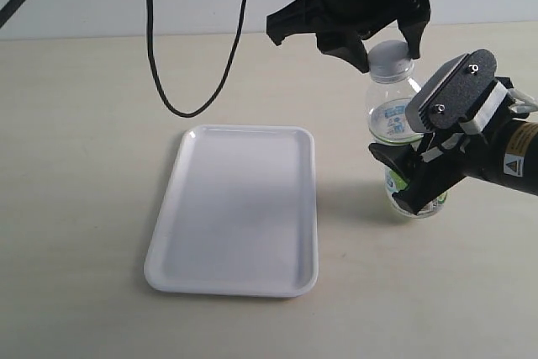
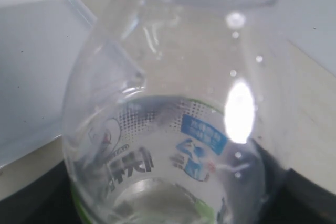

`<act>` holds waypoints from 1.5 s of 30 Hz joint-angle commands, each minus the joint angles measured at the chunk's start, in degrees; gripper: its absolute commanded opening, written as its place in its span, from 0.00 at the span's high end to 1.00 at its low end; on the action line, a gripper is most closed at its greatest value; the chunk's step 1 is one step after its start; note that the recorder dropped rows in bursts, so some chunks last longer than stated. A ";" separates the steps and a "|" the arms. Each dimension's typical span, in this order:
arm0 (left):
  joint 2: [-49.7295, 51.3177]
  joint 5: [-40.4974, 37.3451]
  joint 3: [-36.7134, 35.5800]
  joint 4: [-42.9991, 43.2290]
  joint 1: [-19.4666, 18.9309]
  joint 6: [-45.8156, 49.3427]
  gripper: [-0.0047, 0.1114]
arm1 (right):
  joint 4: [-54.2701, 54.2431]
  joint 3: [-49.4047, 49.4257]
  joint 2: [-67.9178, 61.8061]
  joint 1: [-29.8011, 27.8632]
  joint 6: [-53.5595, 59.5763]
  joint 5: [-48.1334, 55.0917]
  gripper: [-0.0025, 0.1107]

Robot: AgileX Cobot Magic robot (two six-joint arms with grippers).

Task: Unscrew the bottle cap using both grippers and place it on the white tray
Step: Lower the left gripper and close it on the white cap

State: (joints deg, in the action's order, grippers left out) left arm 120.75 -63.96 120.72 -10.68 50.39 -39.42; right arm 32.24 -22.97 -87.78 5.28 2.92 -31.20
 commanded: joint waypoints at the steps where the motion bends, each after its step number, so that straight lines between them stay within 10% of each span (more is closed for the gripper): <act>1: -0.38 2.26 0.75 -0.63 -0.26 0.42 0.78 | 1.37 -0.16 0.42 0.11 0.23 0.68 0.98; 8: -0.38 1.35 0.75 -0.92 -0.26 14.19 0.31 | 1.37 -0.16 0.42 0.11 0.23 0.68 0.98; 24: -0.38 -6.00 0.75 0.62 -0.26 88.51 0.31 | 1.37 -0.16 0.42 0.11 -0.19 1.52 0.98; 45: -0.38 -1.69 0.75 -0.57 -0.26 101.39 0.31 | 1.37 -0.16 0.42 0.11 -1.11 1.52 0.98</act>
State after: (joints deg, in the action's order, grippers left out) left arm 120.84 -67.06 120.99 -10.44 50.32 62.50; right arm 32.79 -22.97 -87.78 5.28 2.56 -31.20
